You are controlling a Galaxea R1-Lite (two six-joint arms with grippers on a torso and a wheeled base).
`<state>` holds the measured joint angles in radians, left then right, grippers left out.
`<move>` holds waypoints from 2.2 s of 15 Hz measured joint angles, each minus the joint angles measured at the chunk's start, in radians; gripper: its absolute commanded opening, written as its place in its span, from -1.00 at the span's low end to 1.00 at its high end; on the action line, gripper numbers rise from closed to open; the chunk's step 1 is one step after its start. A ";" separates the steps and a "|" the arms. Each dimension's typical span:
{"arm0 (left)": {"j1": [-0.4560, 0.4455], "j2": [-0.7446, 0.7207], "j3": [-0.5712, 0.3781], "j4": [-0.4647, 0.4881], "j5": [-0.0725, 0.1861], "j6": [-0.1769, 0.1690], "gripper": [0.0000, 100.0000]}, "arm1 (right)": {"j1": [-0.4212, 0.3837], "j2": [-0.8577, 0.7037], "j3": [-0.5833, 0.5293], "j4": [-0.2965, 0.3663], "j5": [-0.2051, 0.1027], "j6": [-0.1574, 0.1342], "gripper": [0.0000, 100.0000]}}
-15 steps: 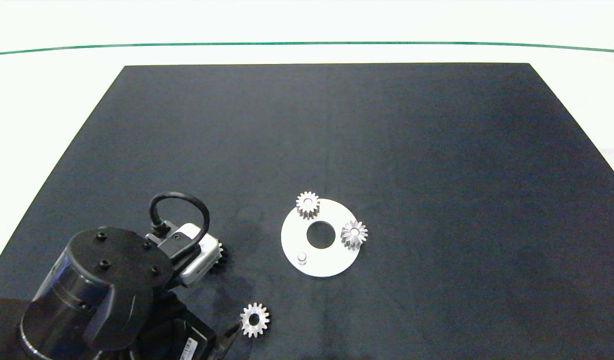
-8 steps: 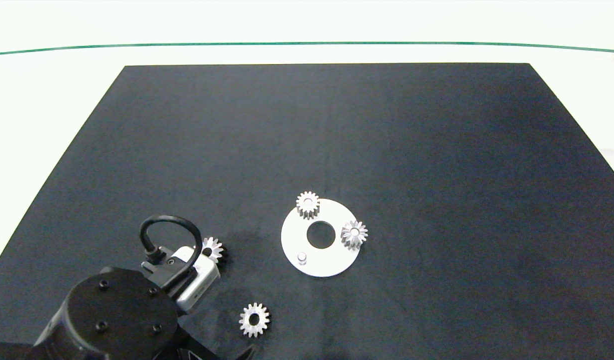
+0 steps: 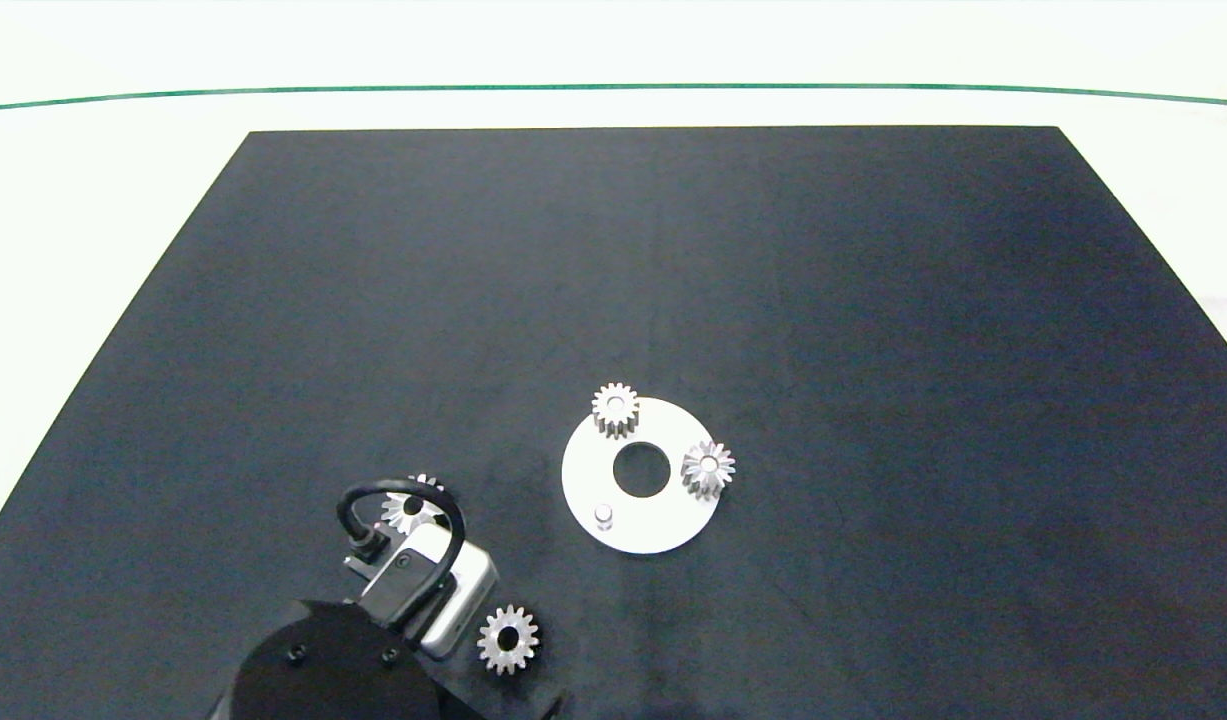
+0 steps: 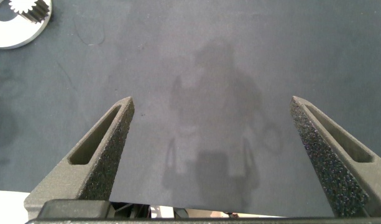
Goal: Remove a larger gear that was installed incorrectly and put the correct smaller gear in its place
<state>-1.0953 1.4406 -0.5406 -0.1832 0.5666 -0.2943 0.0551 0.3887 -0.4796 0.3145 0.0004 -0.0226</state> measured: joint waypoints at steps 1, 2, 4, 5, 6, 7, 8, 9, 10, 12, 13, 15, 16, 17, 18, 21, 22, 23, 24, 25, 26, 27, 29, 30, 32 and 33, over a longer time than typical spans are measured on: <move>-0.003 0.023 0.007 -0.018 0.005 0.024 1.00 | 0.000 -0.001 -0.001 0.000 0.000 0.000 1.00; -0.003 0.039 0.010 -0.025 0.006 0.040 1.00 | 0.000 -0.001 -0.002 0.000 -0.001 0.000 1.00; 0.000 0.057 0.010 -0.027 0.007 0.059 1.00 | 0.000 -0.002 -0.003 0.000 -0.006 0.000 1.00; 0.001 0.063 0.007 -0.035 0.008 0.061 1.00 | 0.000 -0.002 -0.003 0.000 -0.006 0.000 1.00; 0.003 0.069 0.006 -0.047 0.008 0.068 1.00 | 0.000 -0.002 -0.003 0.000 -0.006 0.000 1.00; 0.011 0.076 0.006 -0.063 0.008 0.080 1.00 | 0.000 -0.002 -0.003 0.000 -0.006 0.000 1.00; 0.023 0.083 0.007 -0.077 0.008 0.087 1.00 | 0.000 -0.002 -0.004 0.000 -0.006 0.000 1.00; 0.032 0.091 0.008 -0.093 0.008 0.094 1.00 | 0.000 -0.002 -0.006 0.000 -0.006 0.000 1.00; 0.037 0.098 0.009 -0.097 0.008 0.101 1.00 | 0.000 -0.002 -0.007 0.000 -0.007 0.000 1.00; 0.040 0.107 0.010 -0.098 0.007 0.103 1.00 | -0.001 -0.002 -0.009 0.000 -0.008 0.000 1.00; 0.043 0.111 0.010 -0.099 0.008 0.103 1.00 | -0.001 -0.002 -0.009 0.000 -0.008 0.000 1.00; 0.051 0.118 0.013 -0.112 0.008 0.103 1.00 | 0.000 -0.002 -0.009 0.000 -0.008 -0.001 1.00; 0.052 0.120 0.017 -0.125 0.008 0.103 0.96 | 0.000 -0.002 -0.009 0.000 -0.008 -0.001 1.00; 0.053 0.124 0.020 -0.134 0.008 0.104 0.93 | 0.000 -0.002 -0.009 0.000 -0.007 -0.001 1.00; 0.053 0.127 0.022 -0.143 0.008 0.104 0.90 | 0.000 -0.002 -0.009 0.000 -0.007 -0.001 1.00; 0.053 0.135 0.026 -0.148 0.008 0.104 0.78 | 0.000 -0.002 -0.008 0.000 -0.008 -0.001 1.00; 0.053 0.136 0.026 -0.149 0.008 0.104 0.72 | 0.000 -0.002 -0.008 0.000 -0.008 -0.001 1.00; 0.053 0.137 0.026 -0.149 0.008 0.105 0.69 | 0.000 -0.002 -0.008 0.000 -0.008 -0.001 1.00; 0.052 0.138 0.026 -0.149 0.008 0.108 0.66 | 0.000 -0.002 -0.008 0.000 -0.007 -0.001 1.00; 0.053 0.138 0.026 -0.150 0.008 0.119 0.60 | 0.000 -0.002 -0.008 0.000 -0.007 -0.001 1.00; 0.053 0.138 0.029 -0.150 0.008 0.124 0.57 | 0.000 -0.002 -0.008 0.000 -0.007 -0.001 1.00; 0.053 0.138 0.030 -0.156 0.008 0.126 0.54 | 0.000 -0.002 -0.008 0.000 -0.008 -0.001 1.00; 0.053 0.142 0.036 -0.181 0.008 0.130 0.45 | 0.000 -0.002 -0.008 0.000 -0.008 -0.001 1.00; 0.053 0.146 0.039 -0.192 0.011 0.135 0.42 | 0.000 -0.003 -0.008 0.000 -0.008 -0.001 1.00; 0.053 0.153 0.041 -0.199 0.014 0.139 0.33 | 0.000 -0.004 -0.008 0.000 -0.008 -0.001 1.00; 0.053 0.155 0.042 -0.200 0.017 0.143 0.30 | 0.000 -0.005 -0.008 0.000 -0.008 -0.001 1.00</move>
<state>-1.0426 1.5957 -0.4987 -0.3828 0.5838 -0.1515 0.0547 0.3834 -0.4877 0.3145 -0.0077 -0.0234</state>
